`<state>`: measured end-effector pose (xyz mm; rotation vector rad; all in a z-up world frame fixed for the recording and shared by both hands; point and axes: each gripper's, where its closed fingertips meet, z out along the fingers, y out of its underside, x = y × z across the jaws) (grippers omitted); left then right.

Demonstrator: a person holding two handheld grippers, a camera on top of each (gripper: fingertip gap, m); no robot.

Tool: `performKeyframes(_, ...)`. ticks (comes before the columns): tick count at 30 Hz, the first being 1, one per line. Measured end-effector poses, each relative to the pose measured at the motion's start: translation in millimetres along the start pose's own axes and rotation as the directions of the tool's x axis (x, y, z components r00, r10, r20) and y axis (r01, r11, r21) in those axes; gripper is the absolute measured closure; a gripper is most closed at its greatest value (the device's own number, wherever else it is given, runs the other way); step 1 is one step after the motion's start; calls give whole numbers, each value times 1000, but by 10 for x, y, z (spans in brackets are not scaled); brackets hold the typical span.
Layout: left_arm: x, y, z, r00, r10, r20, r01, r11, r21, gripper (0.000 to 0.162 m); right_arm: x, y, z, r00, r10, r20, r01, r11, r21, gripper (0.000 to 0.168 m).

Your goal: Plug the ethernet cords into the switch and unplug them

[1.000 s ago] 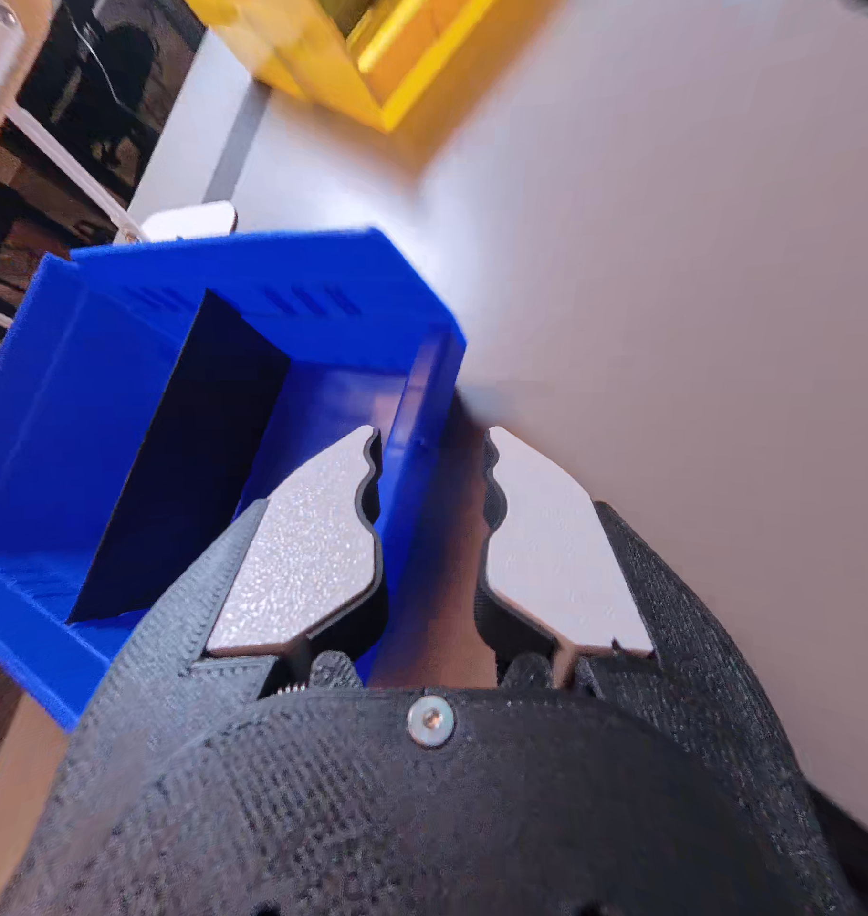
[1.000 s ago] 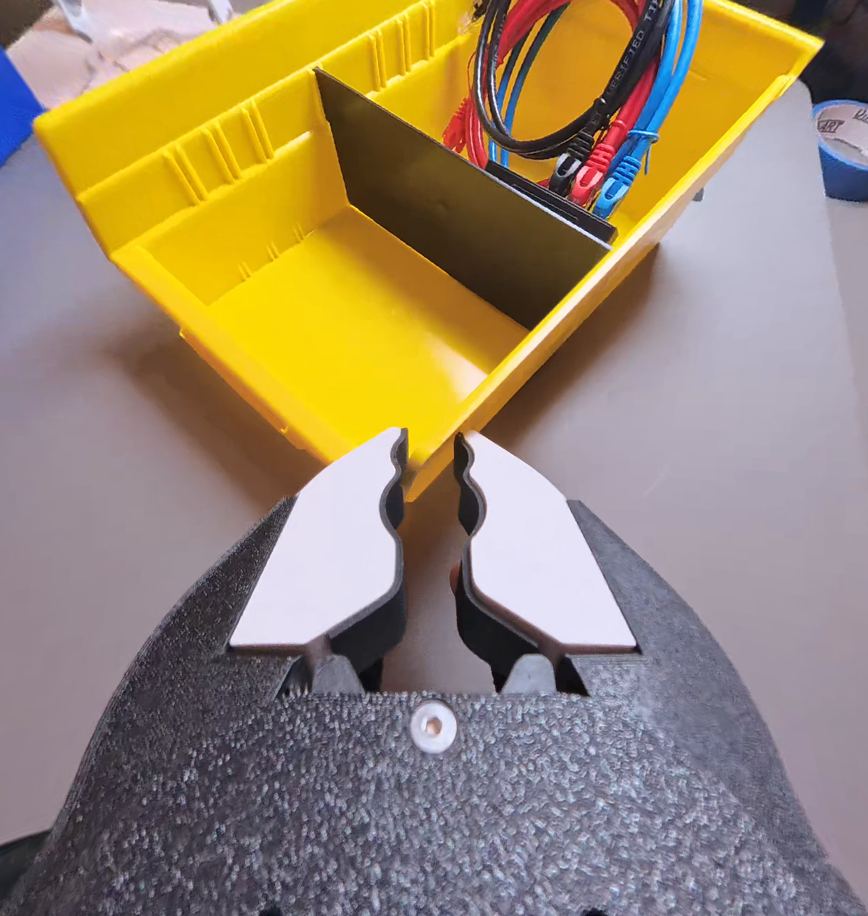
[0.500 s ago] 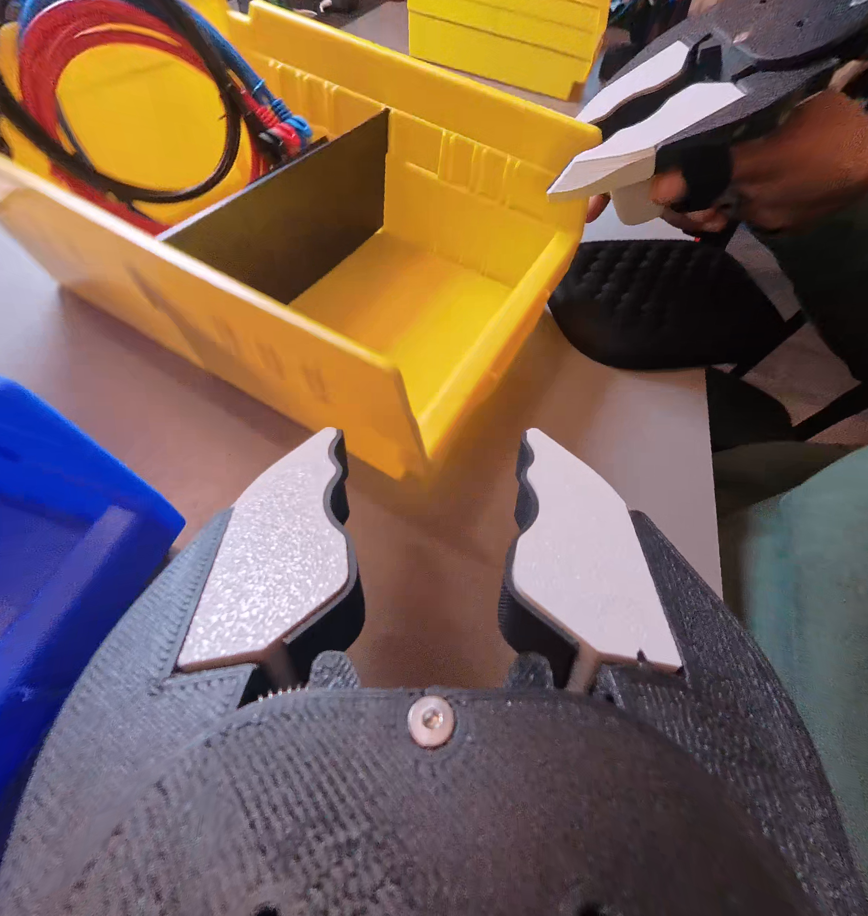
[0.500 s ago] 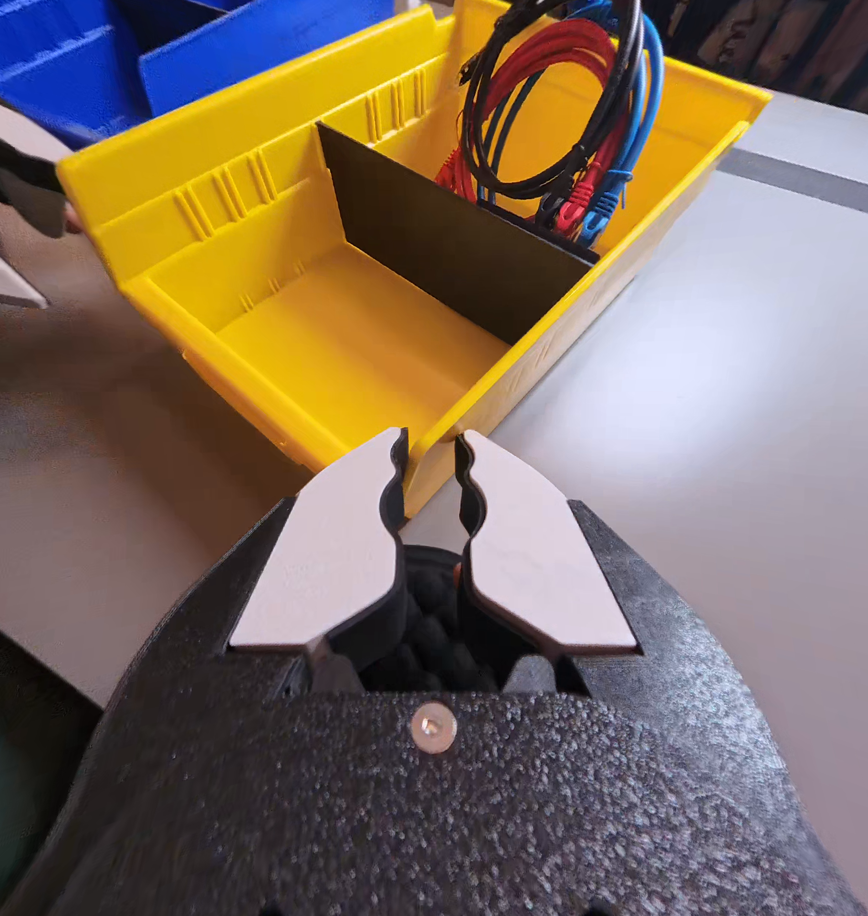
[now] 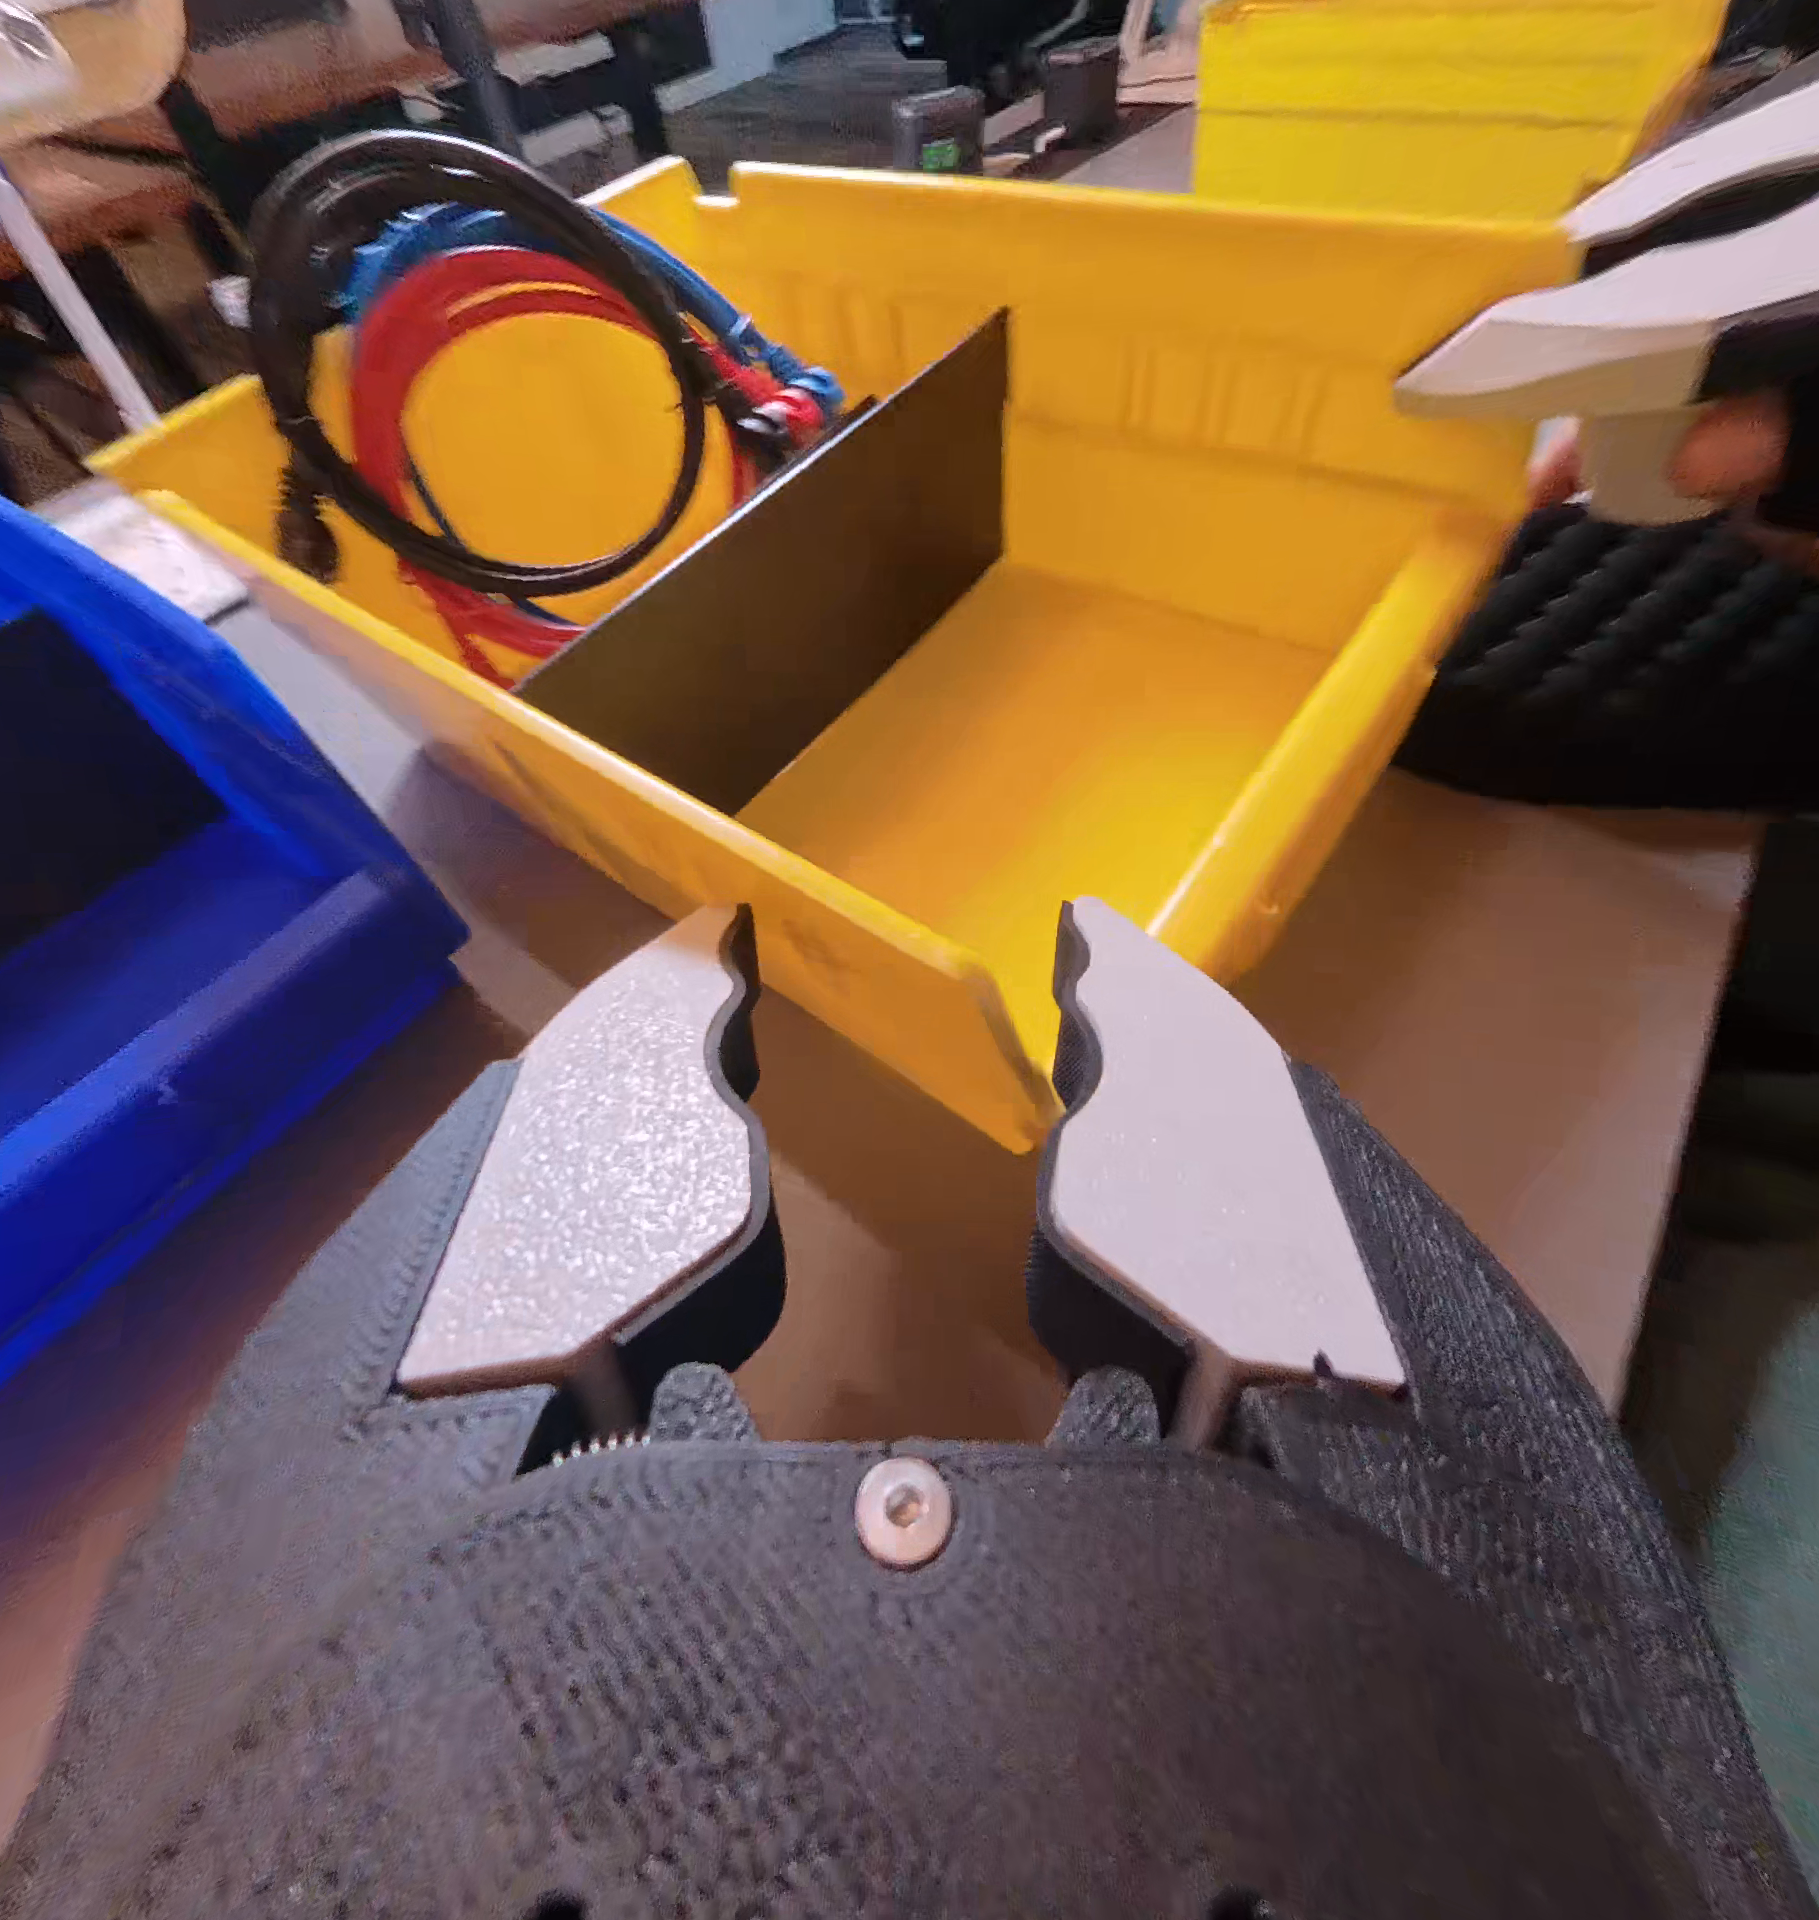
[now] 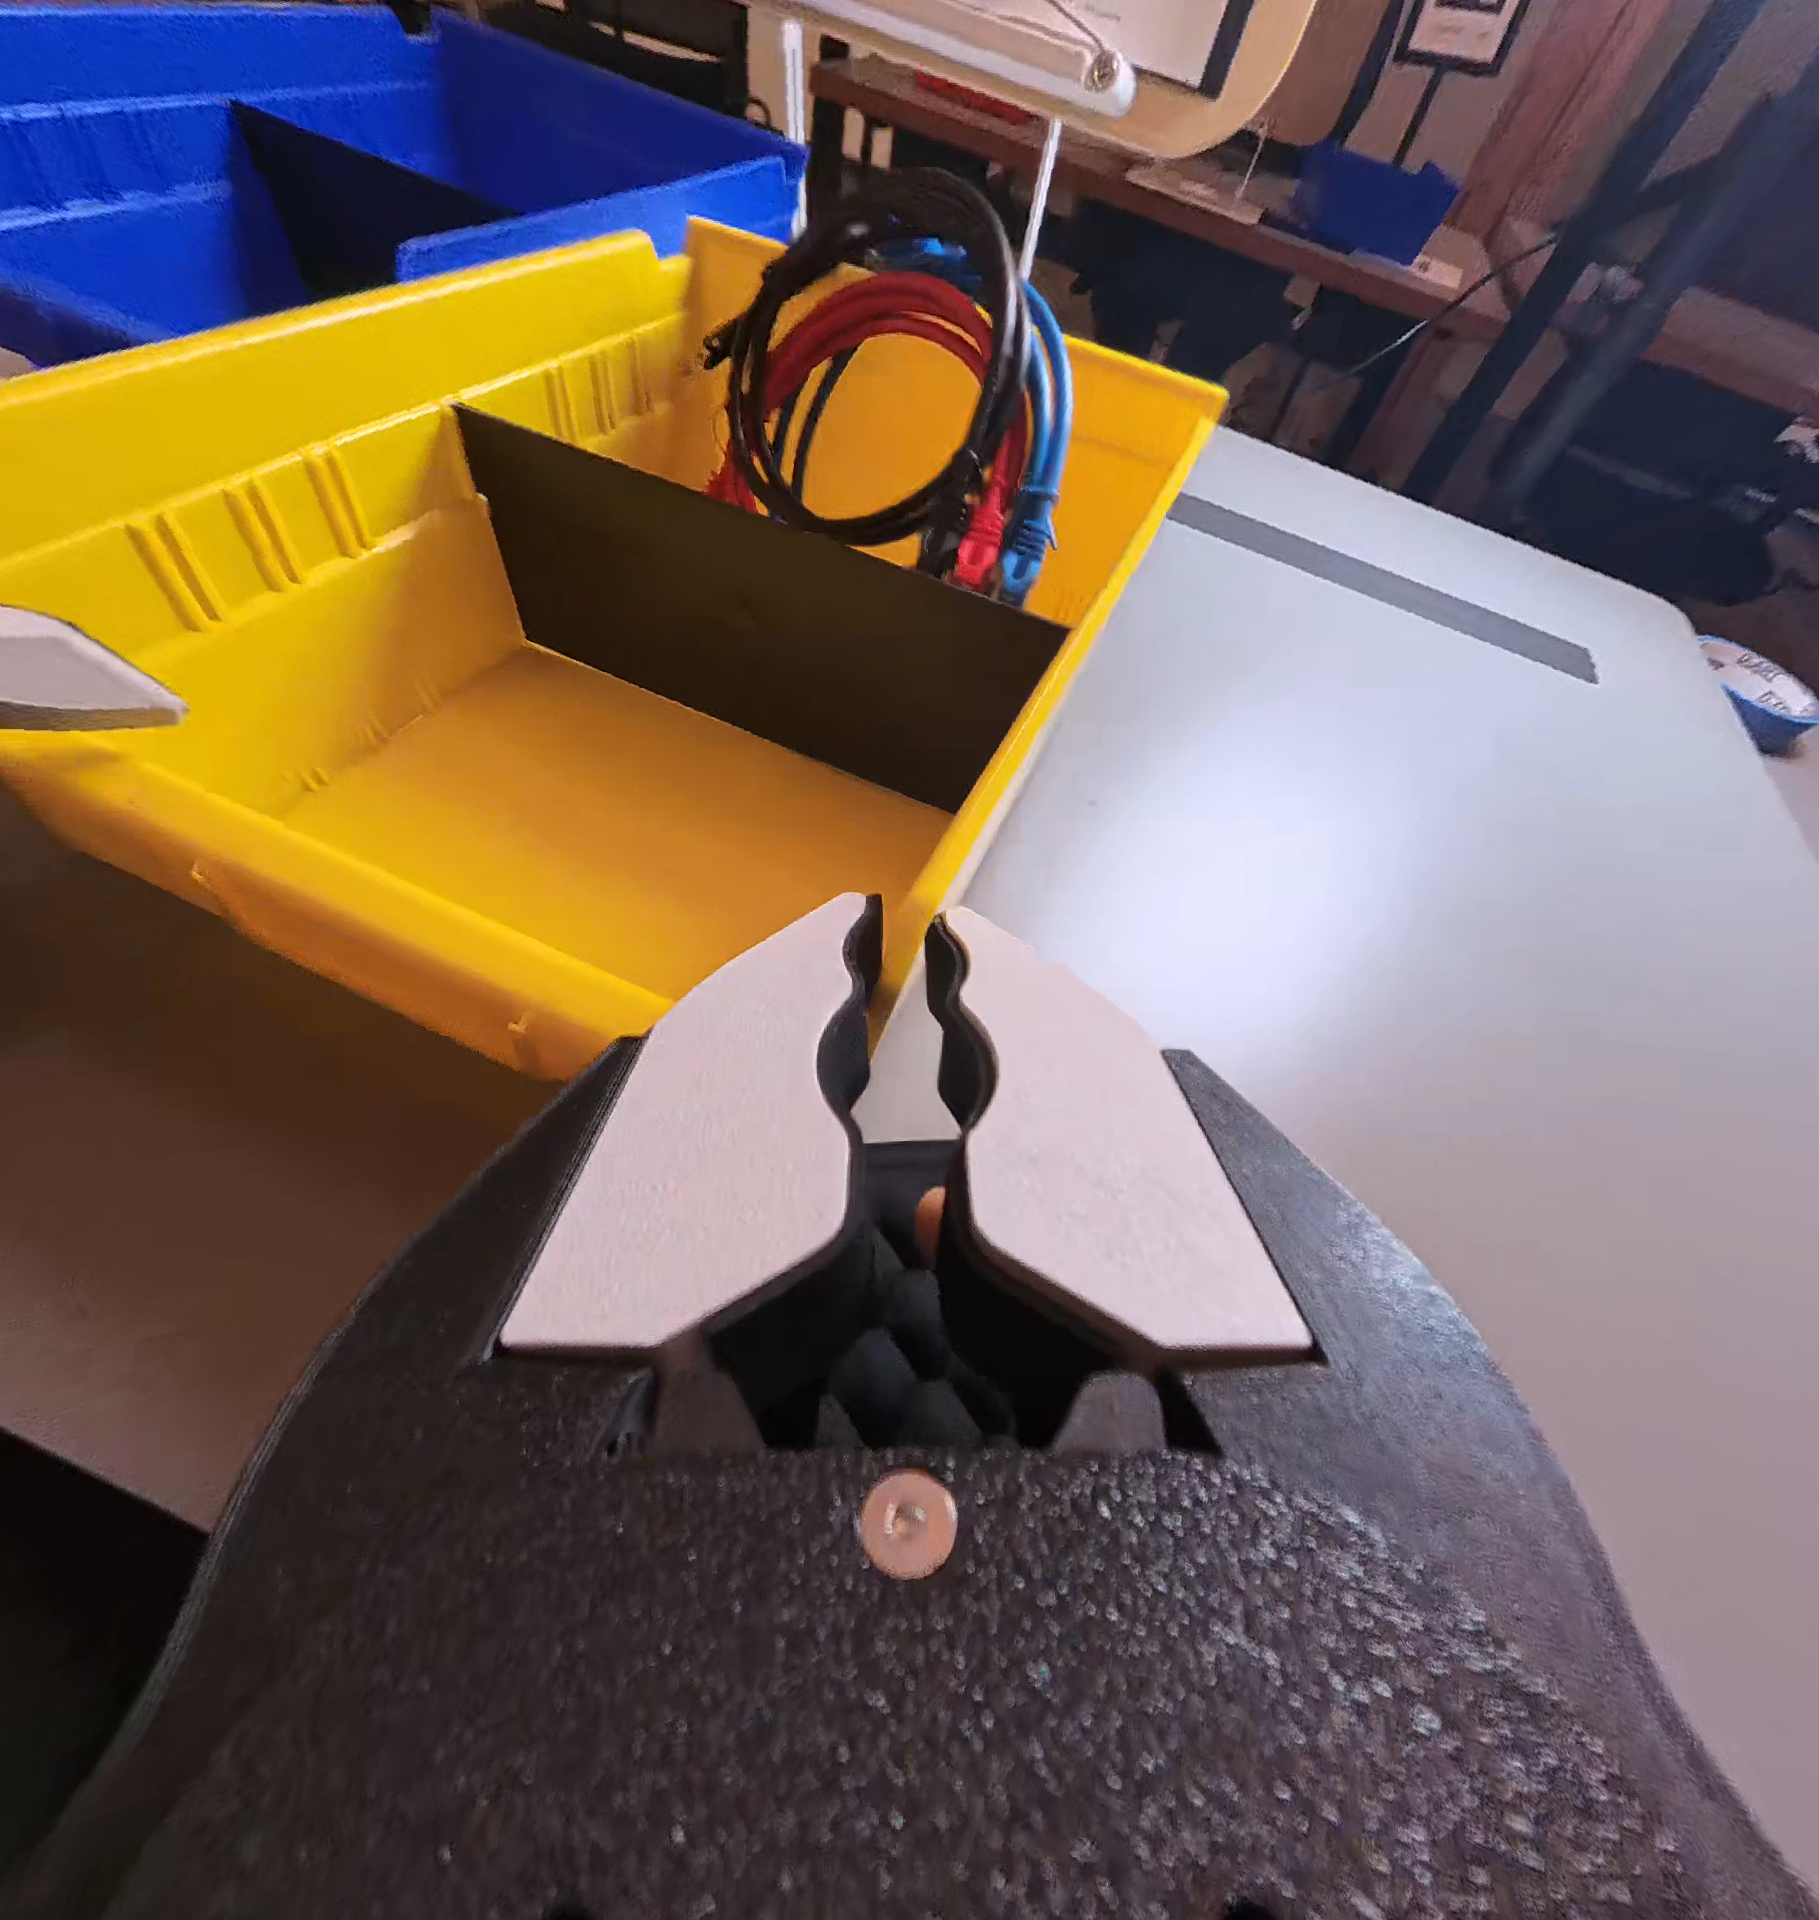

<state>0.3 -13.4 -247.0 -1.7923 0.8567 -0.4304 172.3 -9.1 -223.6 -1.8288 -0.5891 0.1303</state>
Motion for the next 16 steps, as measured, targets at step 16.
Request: performKeyframes(16,-420,-1257,-1566,800,343,493,-479,860,178,147,-552,-1557,-579,985,-141,-100,172,850,497,159)
